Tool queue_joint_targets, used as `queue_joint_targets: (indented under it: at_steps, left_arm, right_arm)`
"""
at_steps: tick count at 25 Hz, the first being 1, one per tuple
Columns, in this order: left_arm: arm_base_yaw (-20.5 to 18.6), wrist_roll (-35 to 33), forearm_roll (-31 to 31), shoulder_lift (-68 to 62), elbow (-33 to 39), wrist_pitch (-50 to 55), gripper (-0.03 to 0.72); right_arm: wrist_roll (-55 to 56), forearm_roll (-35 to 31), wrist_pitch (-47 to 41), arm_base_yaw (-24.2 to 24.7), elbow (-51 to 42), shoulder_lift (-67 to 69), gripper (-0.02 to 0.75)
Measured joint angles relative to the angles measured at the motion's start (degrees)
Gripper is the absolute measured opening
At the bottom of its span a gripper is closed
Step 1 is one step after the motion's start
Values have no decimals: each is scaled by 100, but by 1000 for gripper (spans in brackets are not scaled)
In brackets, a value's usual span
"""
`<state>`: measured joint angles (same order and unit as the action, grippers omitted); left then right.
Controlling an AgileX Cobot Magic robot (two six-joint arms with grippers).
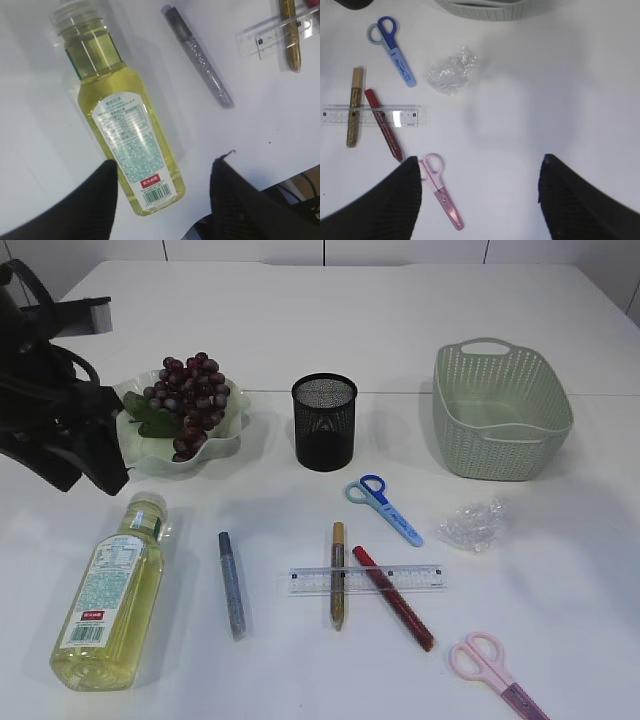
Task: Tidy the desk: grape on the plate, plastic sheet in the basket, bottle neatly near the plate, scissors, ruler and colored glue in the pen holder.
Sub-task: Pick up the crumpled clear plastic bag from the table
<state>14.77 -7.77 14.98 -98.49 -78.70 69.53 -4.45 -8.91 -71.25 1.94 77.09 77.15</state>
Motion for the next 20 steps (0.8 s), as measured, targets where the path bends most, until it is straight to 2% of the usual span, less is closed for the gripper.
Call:
queue_joint_targets:
  at_steps: [12, 20]
  left_arm:
    - [0, 466, -23, 1046, 0, 47, 415]
    - [0, 910, -421, 2206, 181, 117, 454]
  right_arm:
    - [9, -431, -8, 0, -595, -659, 565]
    - [445, -556, 156, 0, -1373, -1489, 565]
